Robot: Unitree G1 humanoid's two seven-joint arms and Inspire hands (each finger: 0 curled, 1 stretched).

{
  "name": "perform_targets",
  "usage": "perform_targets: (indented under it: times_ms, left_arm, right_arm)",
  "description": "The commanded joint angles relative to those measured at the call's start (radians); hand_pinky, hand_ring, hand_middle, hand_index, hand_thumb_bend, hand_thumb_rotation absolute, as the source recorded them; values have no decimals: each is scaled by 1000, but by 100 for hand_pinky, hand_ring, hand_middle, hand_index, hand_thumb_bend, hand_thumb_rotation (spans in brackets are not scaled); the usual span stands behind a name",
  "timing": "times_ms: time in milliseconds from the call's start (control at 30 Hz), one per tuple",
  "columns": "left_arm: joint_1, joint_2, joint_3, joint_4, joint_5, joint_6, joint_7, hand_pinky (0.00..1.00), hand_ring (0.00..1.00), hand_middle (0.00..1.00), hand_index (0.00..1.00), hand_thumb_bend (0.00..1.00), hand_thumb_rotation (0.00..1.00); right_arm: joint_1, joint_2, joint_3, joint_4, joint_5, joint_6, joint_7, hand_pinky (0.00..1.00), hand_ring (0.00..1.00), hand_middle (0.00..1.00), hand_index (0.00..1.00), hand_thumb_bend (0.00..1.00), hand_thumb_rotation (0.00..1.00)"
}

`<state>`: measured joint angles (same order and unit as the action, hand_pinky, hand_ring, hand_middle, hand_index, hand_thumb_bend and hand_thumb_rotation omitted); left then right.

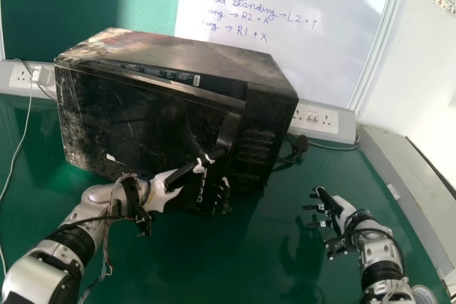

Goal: Open the door of oven

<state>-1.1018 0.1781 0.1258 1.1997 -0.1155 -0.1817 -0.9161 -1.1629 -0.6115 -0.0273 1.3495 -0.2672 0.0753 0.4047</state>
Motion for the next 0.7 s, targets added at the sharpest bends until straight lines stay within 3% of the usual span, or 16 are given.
perform_targets:
  times_ms: [0,100,167,267,367,500,667]
  left_arm:
    - [-29,-16,-17,-1,4,5,-52,0,4,8,8,100,90]
    - [-24,-13,-15,-6,0,-22,-74,0,3,8,8,98,89]
    - [-25,-12,-8,-10,-12,-3,-94,0,3,8,9,93,86]
    - [-21,-10,4,-28,-35,19,-127,0,4,9,9,80,81]
    - [-13,-7,13,-54,-54,53,-145,0,4,9,10,75,72]
    - [10,-7,31,-113,-90,119,-170,0,4,9,12,68,60]
    - [73,-17,46,-251,-144,172,-194,0,5,10,12,52,44]
  right_arm:
    - [2,-1,6,4,-1,1,-2,71,68,70,93,49,48]
    - [-2,2,5,5,0,19,-6,78,71,72,94,48,48]
    - [-1,3,8,5,-4,16,-18,65,67,71,93,46,48]
    - [-2,4,7,5,-1,20,-18,62,63,71,94,51,47]
    - [0,2,13,4,-7,7,-9,60,64,74,94,47,49]
    - [0,1,4,5,2,16,-4,67,69,76,95,53,50]
    - [1,2,0,5,5,18,-18,56,65,73,92,51,49]
